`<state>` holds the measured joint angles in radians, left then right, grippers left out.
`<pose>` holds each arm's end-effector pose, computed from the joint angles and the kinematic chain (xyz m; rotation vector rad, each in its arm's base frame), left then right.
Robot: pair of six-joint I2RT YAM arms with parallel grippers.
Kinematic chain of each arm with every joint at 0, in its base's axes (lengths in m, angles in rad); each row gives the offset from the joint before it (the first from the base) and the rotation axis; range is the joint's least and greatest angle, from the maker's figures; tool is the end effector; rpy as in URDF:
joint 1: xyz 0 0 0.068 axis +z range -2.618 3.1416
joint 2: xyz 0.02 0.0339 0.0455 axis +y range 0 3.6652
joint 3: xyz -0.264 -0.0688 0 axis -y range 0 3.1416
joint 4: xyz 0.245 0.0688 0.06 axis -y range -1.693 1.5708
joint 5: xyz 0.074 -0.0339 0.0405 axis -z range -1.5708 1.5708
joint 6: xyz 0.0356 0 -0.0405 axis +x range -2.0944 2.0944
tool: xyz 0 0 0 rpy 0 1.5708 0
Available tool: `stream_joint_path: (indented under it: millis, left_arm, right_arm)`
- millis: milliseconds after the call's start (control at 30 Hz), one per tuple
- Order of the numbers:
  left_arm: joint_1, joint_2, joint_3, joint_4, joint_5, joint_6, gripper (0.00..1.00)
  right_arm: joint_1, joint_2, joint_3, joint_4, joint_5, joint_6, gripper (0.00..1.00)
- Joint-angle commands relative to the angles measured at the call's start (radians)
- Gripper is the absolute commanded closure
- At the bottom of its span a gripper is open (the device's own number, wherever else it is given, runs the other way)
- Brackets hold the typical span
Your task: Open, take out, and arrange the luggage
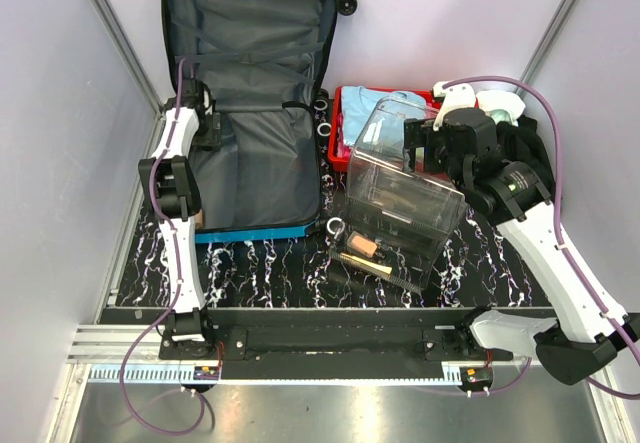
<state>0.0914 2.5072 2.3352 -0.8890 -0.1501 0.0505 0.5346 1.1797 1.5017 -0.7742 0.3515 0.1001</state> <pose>0.5348 0.0544 0.1918 -0.1054 2.6316 0.2461 0.2036 0.1063 0.4451 -0.2120 1.9826 0.0528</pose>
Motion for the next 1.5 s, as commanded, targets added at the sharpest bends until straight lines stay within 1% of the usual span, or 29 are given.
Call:
stream_joint_path:
  millis: [0, 200, 233, 267, 333, 567, 700, 800, 833, 900, 933, 1000, 1033, 1100, 1167, 1200, 1300, 1333, 1400, 1433, 1467]
  left_arm:
    - [0.024, 0.027, 0.064, 0.021, 0.055, 0.000, 0.34]
    - [0.024, 0.031, 0.068, 0.105, 0.093, 0.060, 0.33]
    - [0.024, 0.035, 0.075, 0.104, 0.104, 0.067, 0.33]
    - [0.022, 0.033, 0.076, 0.110, 0.145, 0.077, 0.34]
    - [0.022, 0.024, 0.056, 0.125, 0.173, 0.094, 0.34]
    - [0.024, 0.035, 0.088, 0.125, 0.248, 0.140, 0.34]
    - [0.027, 0.038, 0.096, 0.127, 0.257, 0.138, 0.44]
    - [0.028, 0.038, 0.096, 0.127, 0.268, 0.143, 0.48]
    - [0.027, 0.038, 0.098, 0.125, 0.268, 0.143, 0.54]
    - [0.027, 0.038, 0.090, 0.121, 0.274, 0.149, 0.61]
    - [0.027, 0.033, 0.087, 0.119, 0.274, 0.149, 0.73]
    - [0.027, 0.025, 0.064, 0.122, 0.276, 0.155, 0.81]
    - [0.025, 0.015, 0.052, 0.121, 0.279, 0.164, 0.90]
    - [0.025, -0.002, 0.011, 0.119, 0.280, 0.183, 1.00]
    - [0.025, -0.044, -0.031, 0.124, 0.287, 0.213, 1.00]
    - [0.024, -0.065, -0.093, 0.128, 0.294, 0.222, 1.00]
    - [0.019, -0.177, -0.215, 0.160, 0.329, 0.258, 1.00]
    - [0.016, -0.239, -0.297, 0.174, 0.354, 0.265, 1.00]
    - [0.010, -0.303, -0.368, 0.186, 0.379, 0.276, 1.00]
    - [0.008, -0.362, -0.443, 0.200, 0.411, 0.276, 1.00]
    - [0.007, -0.392, -0.476, 0.208, 0.420, 0.275, 1.00]
  right_arm:
    - [0.001, 0.014, 0.048, 0.004, 0.021, -0.013, 0.06]
    - [0.001, 0.040, 0.058, -0.011, 0.030, -0.011, 0.06]
    - [0.001, 0.046, 0.061, -0.010, 0.037, -0.013, 0.06]
    - [0.001, 0.049, 0.064, -0.013, 0.040, -0.014, 0.06]
    - [-0.001, 0.058, 0.077, -0.017, 0.047, -0.017, 0.06]
    - [0.001, 0.089, 0.117, -0.037, 0.055, -0.022, 0.06]
    - [0.001, 0.089, 0.127, -0.045, 0.061, -0.022, 0.06]
    - [0.002, 0.081, 0.126, -0.050, 0.067, -0.022, 0.06]
    - [0.001, 0.080, 0.127, -0.054, 0.072, -0.022, 0.06]
    - [0.001, 0.072, 0.127, -0.060, 0.072, -0.020, 0.06]
    - [0.002, 0.069, 0.126, -0.062, 0.073, -0.019, 0.06]
    - [0.001, 0.058, 0.123, -0.065, 0.075, -0.017, 0.06]
    - [-0.001, 0.055, 0.123, -0.063, 0.072, -0.016, 0.06]
    - [0.001, 0.049, 0.121, -0.065, 0.066, -0.010, 0.06]
    - [0.001, 0.044, 0.121, -0.065, 0.061, -0.008, 0.06]
    - [0.001, 0.038, 0.120, -0.065, 0.057, -0.002, 0.06]
    - [0.001, 0.029, 0.112, -0.065, 0.046, 0.007, 0.06]
    - [0.001, 0.025, 0.109, -0.063, 0.041, 0.009, 0.06]
    - [0.001, 0.021, 0.104, -0.063, 0.032, 0.013, 0.06]
    - [0.001, 0.021, 0.106, -0.063, 0.029, 0.015, 0.06]
    - [0.002, 0.018, 0.103, -0.065, 0.017, 0.016, 0.06]
